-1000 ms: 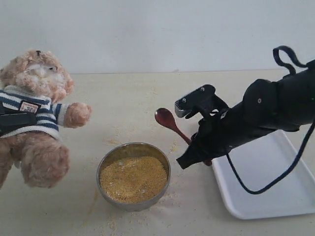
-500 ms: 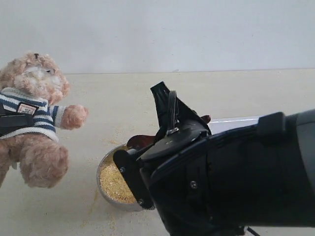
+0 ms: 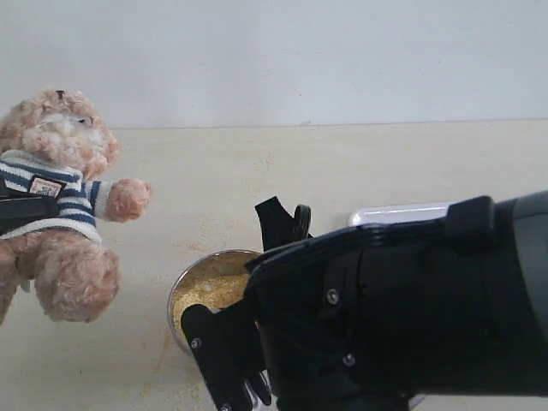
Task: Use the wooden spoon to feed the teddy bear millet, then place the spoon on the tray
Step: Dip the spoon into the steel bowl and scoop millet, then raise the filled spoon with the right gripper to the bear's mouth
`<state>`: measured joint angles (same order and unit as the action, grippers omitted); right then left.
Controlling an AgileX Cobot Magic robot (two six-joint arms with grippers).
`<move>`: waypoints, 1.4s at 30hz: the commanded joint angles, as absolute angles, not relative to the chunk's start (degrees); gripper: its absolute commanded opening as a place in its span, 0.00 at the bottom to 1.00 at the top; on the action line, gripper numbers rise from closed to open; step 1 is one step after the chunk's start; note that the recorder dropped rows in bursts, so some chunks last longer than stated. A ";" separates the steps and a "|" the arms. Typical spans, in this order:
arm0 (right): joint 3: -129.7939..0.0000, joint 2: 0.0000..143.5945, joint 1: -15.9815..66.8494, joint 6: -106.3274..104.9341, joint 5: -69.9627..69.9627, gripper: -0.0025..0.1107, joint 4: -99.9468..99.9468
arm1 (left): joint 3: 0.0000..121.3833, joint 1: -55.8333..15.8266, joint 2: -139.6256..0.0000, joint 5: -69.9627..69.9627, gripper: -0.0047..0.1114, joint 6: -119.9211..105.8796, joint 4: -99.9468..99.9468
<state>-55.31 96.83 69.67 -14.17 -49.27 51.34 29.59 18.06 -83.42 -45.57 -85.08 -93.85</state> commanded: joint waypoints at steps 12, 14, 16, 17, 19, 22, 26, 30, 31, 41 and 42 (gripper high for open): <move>-57.28 96.69 64.51 -11.89 -46.29 0.02 39.02 | 29.40 18.11 -83.36 -46.30 0.08 -85.09 -93.13; -57.28 96.69 63.18 -10.53 -46.29 0.02 38.11 | 29.40 18.11 -83.36 -46.82 0.08 -85.09 -92.20; -57.28 96.56 59.56 -11.10 -44.67 0.02 32.30 | 29.40 18.11 -83.36 -47.76 0.08 -85.09 -92.08; -57.28 96.56 58.62 -12.01 -43.71 0.02 30.32 | 29.40 18.11 -83.36 -47.76 0.08 -85.09 -92.08; -57.28 96.56 58.32 -14.25 -43.18 0.02 27.36 | 29.40 18.11 -83.36 -47.76 0.08 -85.09 -92.08; -57.28 95.84 58.22 -14.03 -43.19 0.02 25.42 | 29.40 18.11 -83.36 -48.14 0.08 -84.95 -91.36; -57.28 90.67 54.84 -14.41 -43.55 0.02 22.90 | 29.40 18.11 -83.36 -46.44 0.08 -78.24 -87.44; -58.52 90.44 49.64 -25.04 -45.91 0.02 6.15 | 29.27 18.11 -83.36 -52.07 0.08 -72.06 -80.36; -60.98 90.44 48.83 -26.85 -48.62 0.02 3.69 | 29.01 18.11 -83.36 -52.73 0.08 -67.12 -76.81; -84.12 90.87 48.48 -27.17 -57.11 0.02 -15.32 | 21.08 18.11 -83.36 -63.54 0.08 -60.90 -74.34; -85.23 91.79 48.48 -27.07 -57.24 0.02 -14.83 | 20.32 18.11 -83.36 -63.16 0.08 -60.90 -76.37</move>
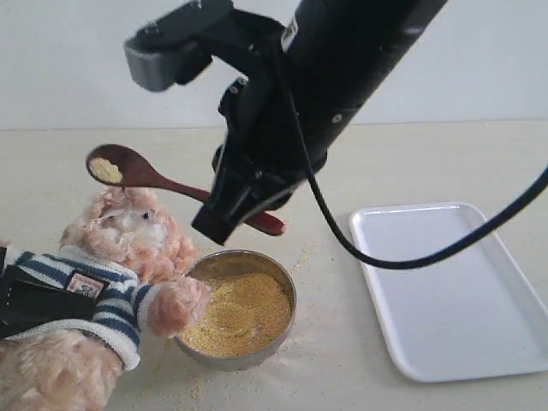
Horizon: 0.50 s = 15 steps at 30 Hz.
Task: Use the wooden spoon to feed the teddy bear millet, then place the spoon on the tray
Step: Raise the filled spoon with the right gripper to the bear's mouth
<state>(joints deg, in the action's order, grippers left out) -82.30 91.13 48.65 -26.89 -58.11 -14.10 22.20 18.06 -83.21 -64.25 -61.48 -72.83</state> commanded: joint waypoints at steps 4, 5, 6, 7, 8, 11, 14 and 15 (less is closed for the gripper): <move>-90.66 100.64 48.48 -25.97 -58.73 0.02 -14.69 | 20.07 18.11 -83.36 -57.28 0.08 -59.54 -77.30; -90.67 100.63 48.58 -26.08 -58.28 0.02 -13.66 | 20.19 18.11 -83.36 -56.97 0.08 -59.54 -77.39; -90.67 100.63 48.58 -26.33 -58.41 0.02 -10.53 | 20.76 18.11 -83.36 -57.24 0.08 -59.54 -77.43; -90.67 100.63 48.58 -25.95 -58.53 0.02 -4.48 | 20.87 18.11 -83.36 -57.99 0.08 -59.54 -77.43; -90.67 100.63 48.58 -25.26 -58.03 0.02 -1.97 | 20.87 18.11 -83.36 -57.97 0.08 -59.54 -77.32; -90.67 100.63 50.31 -30.93 -55.22 0.02 -2.48 | 20.96 18.11 -83.36 -58.87 0.08 -59.54 -77.99; -90.67 101.95 52.59 -31.15 -52.20 0.02 3.73 | 21.44 18.11 -83.36 -61.02 0.08 -60.35 -77.06; -90.67 102.79 53.81 -30.16 -52.75 0.02 7.34 | 21.93 18.11 -83.36 -61.15 0.08 -60.35 -76.82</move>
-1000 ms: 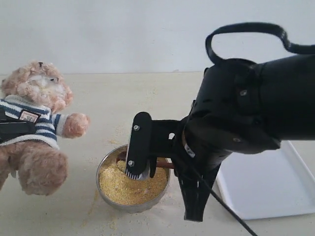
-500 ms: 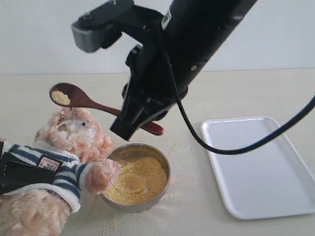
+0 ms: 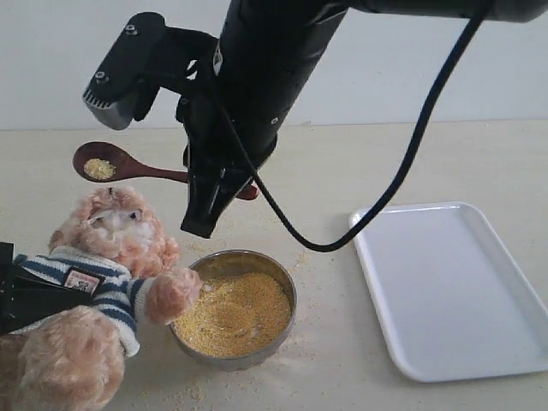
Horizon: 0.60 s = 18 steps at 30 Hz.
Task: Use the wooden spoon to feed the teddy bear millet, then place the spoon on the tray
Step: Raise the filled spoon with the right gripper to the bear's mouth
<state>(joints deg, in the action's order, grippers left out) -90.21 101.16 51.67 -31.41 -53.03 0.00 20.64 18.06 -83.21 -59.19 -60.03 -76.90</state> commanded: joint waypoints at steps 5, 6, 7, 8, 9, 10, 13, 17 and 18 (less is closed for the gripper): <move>-90.67 105.42 57.26 -26.86 -53.12 0.02 19.99 | 22.08 18.11 -83.36 -61.38 0.08 -60.37 -77.02; -90.67 105.70 58.34 -26.09 -53.12 0.02 22.07 | 22.08 18.11 -83.36 -61.38 0.08 -60.37 -77.02; -90.67 105.82 60.06 -23.92 -53.12 0.02 27.77 | 22.08 18.11 -83.36 -61.38 0.08 -60.37 -77.02; -90.67 105.82 60.93 -22.40 -53.12 0.02 30.92 | 22.08 18.11 -83.36 -61.38 0.08 -60.37 -77.02; -90.67 105.82 62.97 -20.49 -54.89 0.02 35.91 | 22.08 18.11 -83.36 -61.50 0.08 -60.37 -77.02; -90.67 105.82 63.67 -20.73 -56.05 0.02 36.11 | 22.08 18.11 -83.36 -61.49 0.08 -60.47 -77.02; -90.67 105.82 64.04 -21.40 -56.25 0.02 36.59 | 22.08 18.11 -83.36 -63.62 0.08 -61.52 -77.29; -90.67 105.82 66.89 -21.53 -57.96 0.02 43.80 | 22.08 18.11 -83.36 -63.62 0.08 -61.52 -77.29; -90.67 105.82 67.85 -22.08 -58.81 0.02 45.93 | 22.08 18.11 -83.36 -63.60 0.08 -61.69 -77.29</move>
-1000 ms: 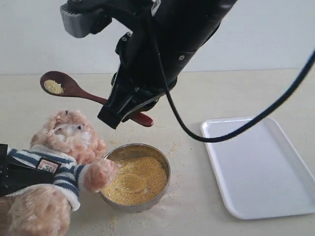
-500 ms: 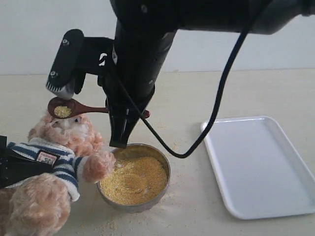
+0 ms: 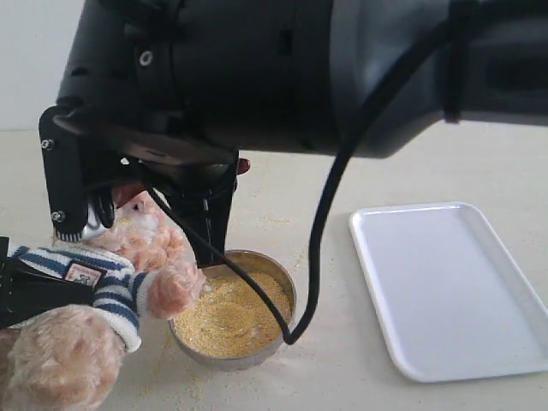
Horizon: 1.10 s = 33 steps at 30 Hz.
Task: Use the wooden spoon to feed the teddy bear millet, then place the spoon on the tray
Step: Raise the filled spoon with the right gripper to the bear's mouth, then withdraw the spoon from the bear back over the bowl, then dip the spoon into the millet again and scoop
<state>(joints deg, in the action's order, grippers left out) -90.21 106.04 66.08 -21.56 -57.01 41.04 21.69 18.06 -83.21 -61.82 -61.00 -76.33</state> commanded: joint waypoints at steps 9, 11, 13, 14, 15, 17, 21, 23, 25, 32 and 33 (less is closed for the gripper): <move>-90.67 105.82 68.49 -16.44 -65.87 0.02 47.58 | 22.08 18.11 -83.36 -63.14 0.08 -63.96 -77.86; -90.67 105.27 68.49 -12.31 -67.44 0.02 45.37 | 22.08 18.11 -83.36 -63.14 0.08 -66.95 -79.03; -90.67 102.03 67.44 -7.65 -67.45 0.02 44.30 | 22.08 18.11 -83.36 -63.14 0.08 -66.95 -79.03; -90.67 100.33 65.86 -7.35 -67.45 0.02 41.13 | 22.08 18.11 -83.36 -63.14 0.08 -67.05 -78.92; -90.67 97.00 61.65 -11.15 -69.19 0.02 31.07 | 22.08 18.11 -83.36 -63.14 0.08 -67.33 -78.83; -90.53 94.00 55.67 -17.97 -69.96 0.02 18.41 | 22.08 18.11 -83.36 -62.98 0.08 -67.31 -78.99; -89.84 96.42 51.89 -21.67 -69.96 0.02 8.73 | 22.08 18.11 -83.36 -62.60 0.08 -69.45 -79.86; -89.84 101.49 51.89 -21.97 -69.96 0.02 13.28 | 22.08 18.11 -83.36 -62.49 0.08 -67.43 -78.90; -89.84 107.00 51.89 -22.51 -69.96 0.02 14.27 | 22.08 18.11 -83.36 -59.85 0.08 -66.45 -80.14; -89.84 108.66 51.98 -15.28 -69.96 0.02 12.90 | 25.66 18.11 -83.36 -52.44 0.08 -69.67 -88.56; -88.72 108.66 51.98 -15.30 -69.96 0.02 7.98 | 25.66 18.11 -83.36 -52.44 0.08 -69.79 -88.66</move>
